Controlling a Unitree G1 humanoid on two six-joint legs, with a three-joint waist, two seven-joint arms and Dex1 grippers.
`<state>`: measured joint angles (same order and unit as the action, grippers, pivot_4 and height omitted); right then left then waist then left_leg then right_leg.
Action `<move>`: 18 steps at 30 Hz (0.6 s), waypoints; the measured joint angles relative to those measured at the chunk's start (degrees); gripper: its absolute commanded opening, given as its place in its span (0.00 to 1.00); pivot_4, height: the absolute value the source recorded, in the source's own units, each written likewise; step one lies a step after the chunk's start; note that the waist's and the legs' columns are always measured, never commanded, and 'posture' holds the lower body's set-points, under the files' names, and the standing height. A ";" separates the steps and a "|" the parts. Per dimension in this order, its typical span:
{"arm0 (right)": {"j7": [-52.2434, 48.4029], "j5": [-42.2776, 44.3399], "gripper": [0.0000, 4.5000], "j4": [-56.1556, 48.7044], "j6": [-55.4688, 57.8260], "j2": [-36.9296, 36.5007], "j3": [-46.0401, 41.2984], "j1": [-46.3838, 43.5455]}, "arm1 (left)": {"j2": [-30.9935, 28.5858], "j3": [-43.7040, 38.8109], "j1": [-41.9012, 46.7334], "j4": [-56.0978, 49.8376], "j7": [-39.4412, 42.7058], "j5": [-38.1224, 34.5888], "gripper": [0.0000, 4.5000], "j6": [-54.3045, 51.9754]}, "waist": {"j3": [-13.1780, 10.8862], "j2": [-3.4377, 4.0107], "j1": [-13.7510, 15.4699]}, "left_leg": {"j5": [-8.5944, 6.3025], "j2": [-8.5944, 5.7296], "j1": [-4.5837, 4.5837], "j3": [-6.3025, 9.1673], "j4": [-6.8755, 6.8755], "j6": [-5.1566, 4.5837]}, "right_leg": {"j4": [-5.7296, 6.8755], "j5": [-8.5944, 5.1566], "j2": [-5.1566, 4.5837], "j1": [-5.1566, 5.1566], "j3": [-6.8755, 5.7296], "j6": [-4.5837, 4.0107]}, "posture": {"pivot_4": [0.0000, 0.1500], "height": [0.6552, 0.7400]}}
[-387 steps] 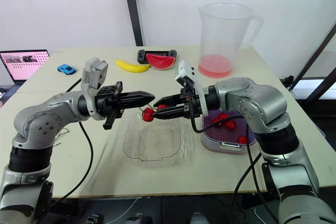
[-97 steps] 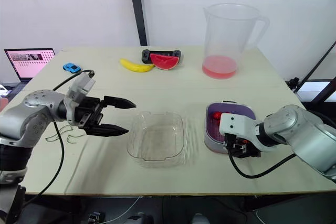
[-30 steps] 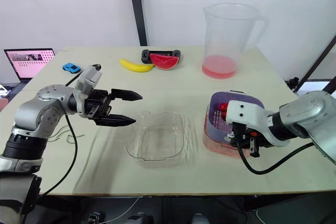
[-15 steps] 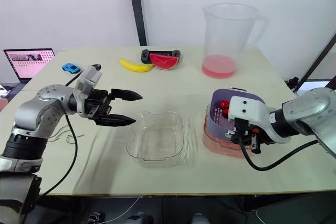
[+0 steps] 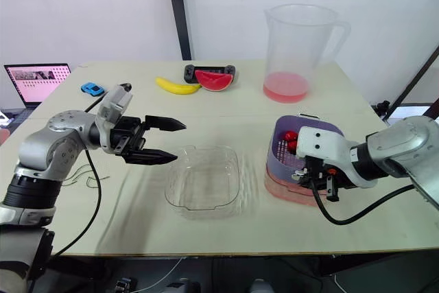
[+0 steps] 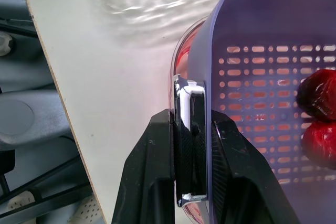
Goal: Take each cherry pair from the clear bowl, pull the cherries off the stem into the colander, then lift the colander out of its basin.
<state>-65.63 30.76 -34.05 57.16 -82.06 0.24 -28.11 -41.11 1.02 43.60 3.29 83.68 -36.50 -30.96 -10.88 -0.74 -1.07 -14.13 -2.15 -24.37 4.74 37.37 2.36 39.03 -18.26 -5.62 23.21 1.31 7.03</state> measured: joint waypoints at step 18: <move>-9.73 -11.64 0.19 17.74 -13.14 7.73 15.11 -23.38 | -3.16 -8.77 -9.40 -6.65 -7.70 -2.34 1.00 -2.50 | 0.00 0.01 -1.05 | 0.01 0.02 0.04 -0.03 -0.02 0.01 | 0.00 0.00 0.00 0.01 0.03 0.00 | 1.00 1.00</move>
<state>-75.36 19.12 -16.31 44.02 -74.33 15.35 -51.49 -44.27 -7.75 34.20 -3.36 75.98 -38.84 -33.46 -10.88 -0.74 -2.11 -14.12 -2.12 -24.33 4.72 37.35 2.37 39.02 -18.26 -5.61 23.22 1.34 7.03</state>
